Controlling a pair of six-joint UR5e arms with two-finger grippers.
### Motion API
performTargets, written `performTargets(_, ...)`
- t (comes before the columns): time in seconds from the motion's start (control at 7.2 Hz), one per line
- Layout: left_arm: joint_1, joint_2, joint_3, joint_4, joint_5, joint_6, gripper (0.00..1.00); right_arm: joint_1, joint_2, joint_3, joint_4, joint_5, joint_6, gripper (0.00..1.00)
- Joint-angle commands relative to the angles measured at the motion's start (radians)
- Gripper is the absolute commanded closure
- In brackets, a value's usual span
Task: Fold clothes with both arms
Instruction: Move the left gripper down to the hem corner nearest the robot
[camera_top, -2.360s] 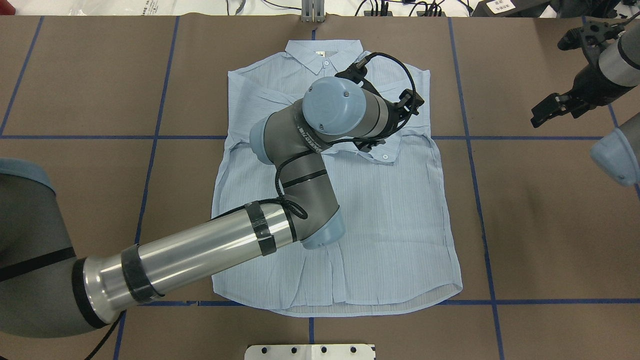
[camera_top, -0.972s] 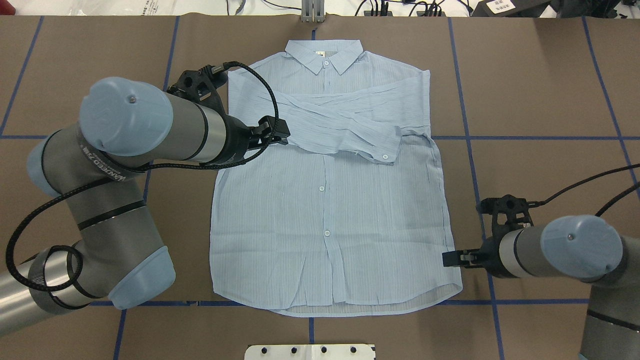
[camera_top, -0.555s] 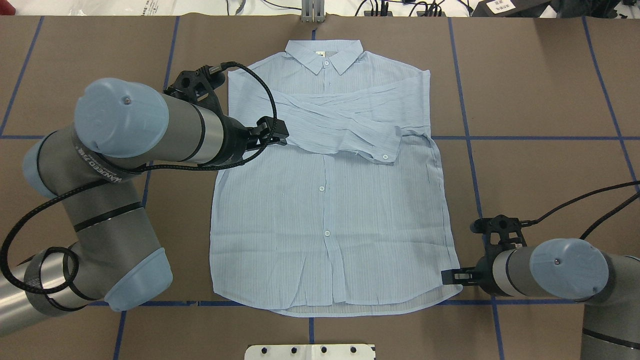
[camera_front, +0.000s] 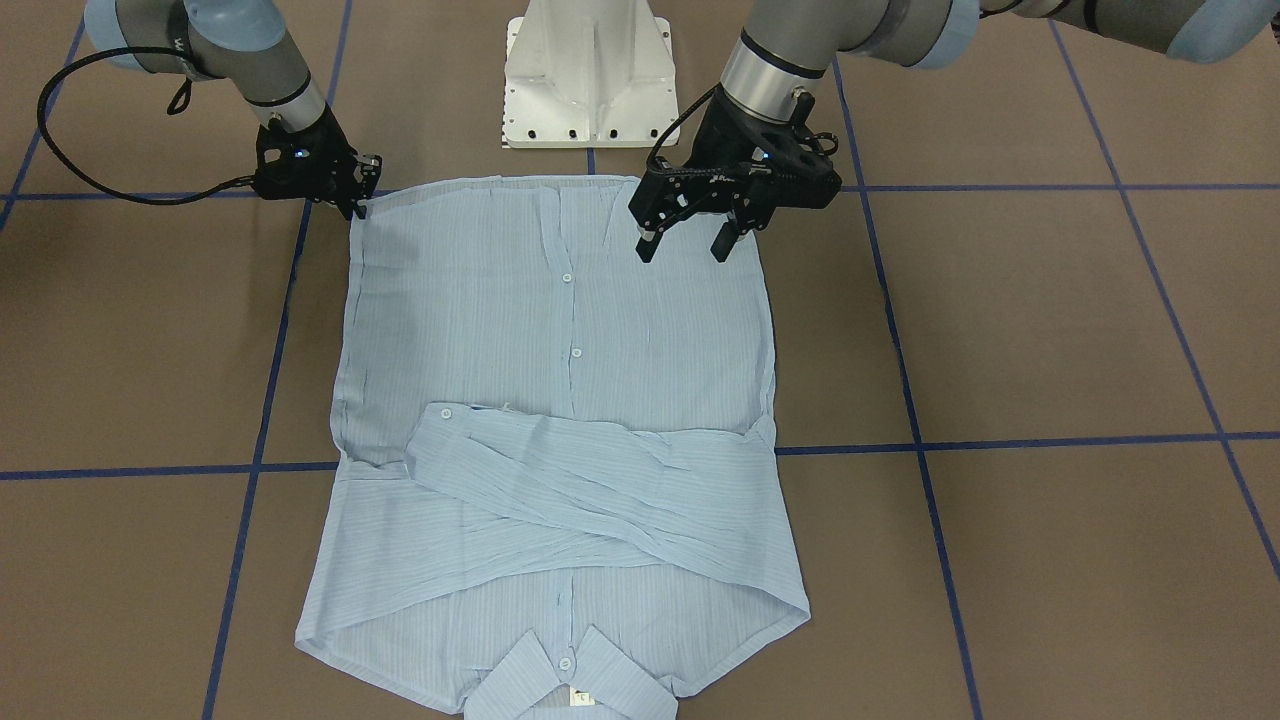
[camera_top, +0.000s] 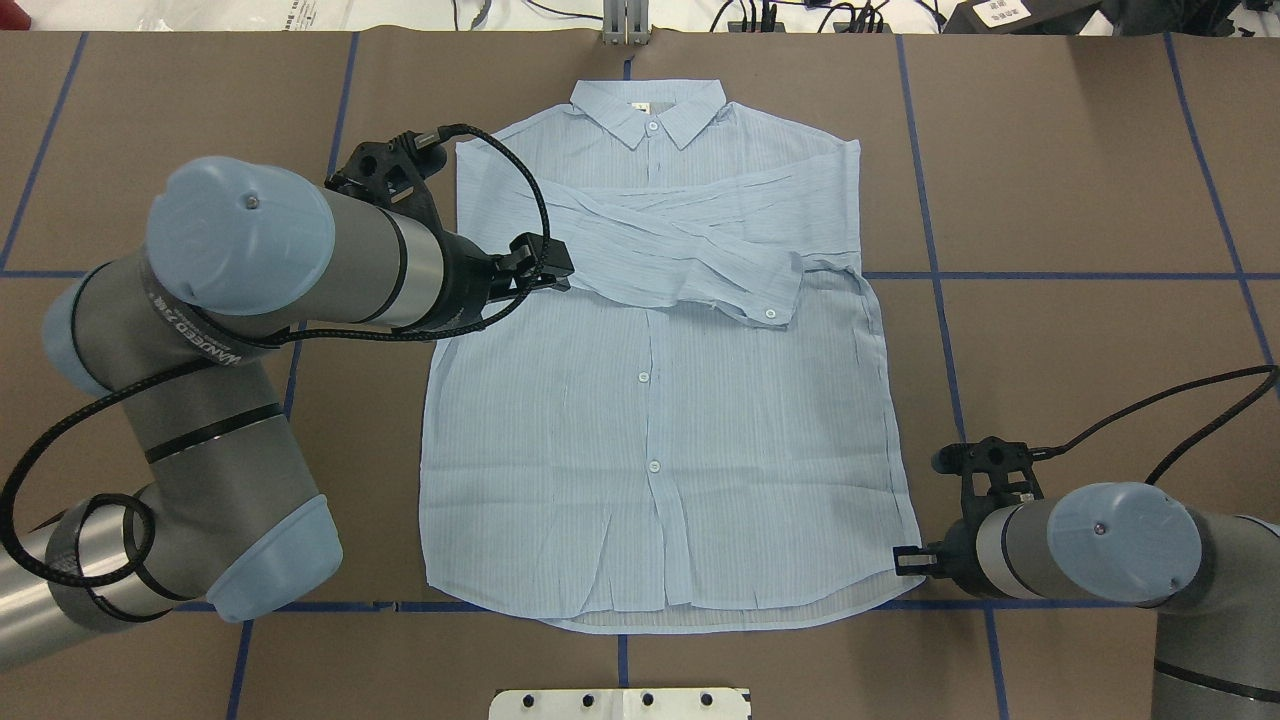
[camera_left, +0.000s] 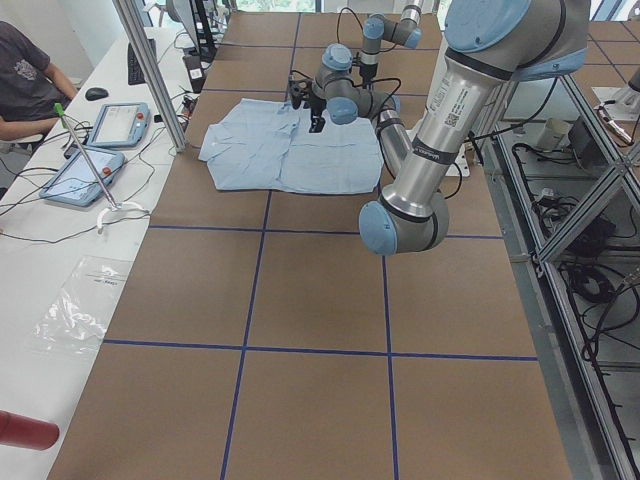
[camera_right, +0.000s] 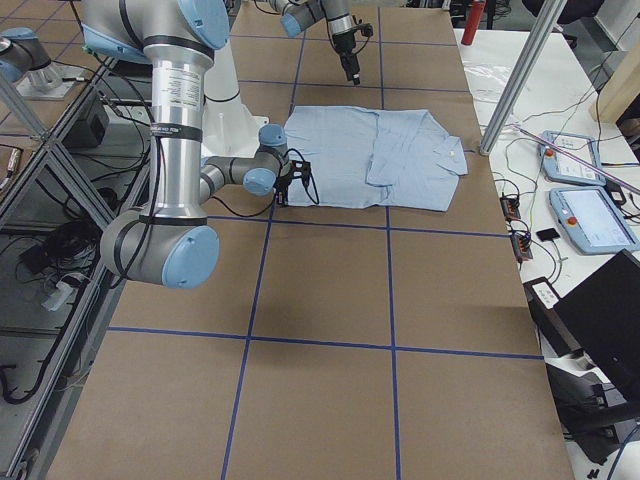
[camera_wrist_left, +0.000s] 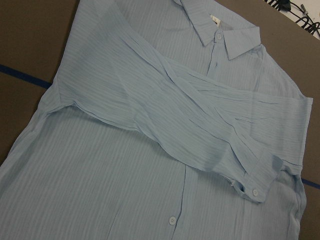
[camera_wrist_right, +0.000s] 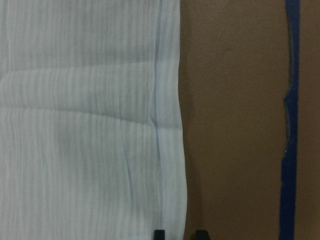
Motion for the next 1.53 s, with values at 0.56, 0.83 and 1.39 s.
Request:
performTargets(0.56, 0.008, 0.03, -0.001, -0.001, 0.0, 0.0, 0.0, -0.005, 0.004, 0.009, -0.005, 0.001, 0.001, 1.0)
performTargets(0.83, 0.122, 0.104, -0.025, 0.006, 0.002, -0.017, 0.0, 0.004, 0.001, 0.062, -0.002, 0.0, 0.004, 1.0)
performTargets(1.39, 0.343, 0.176, -0.093, 0.158, 0.04, -0.176, 0.11, 0.044, 0.004, 0.091, 0.001, 0.004, 0.006, 1.0)
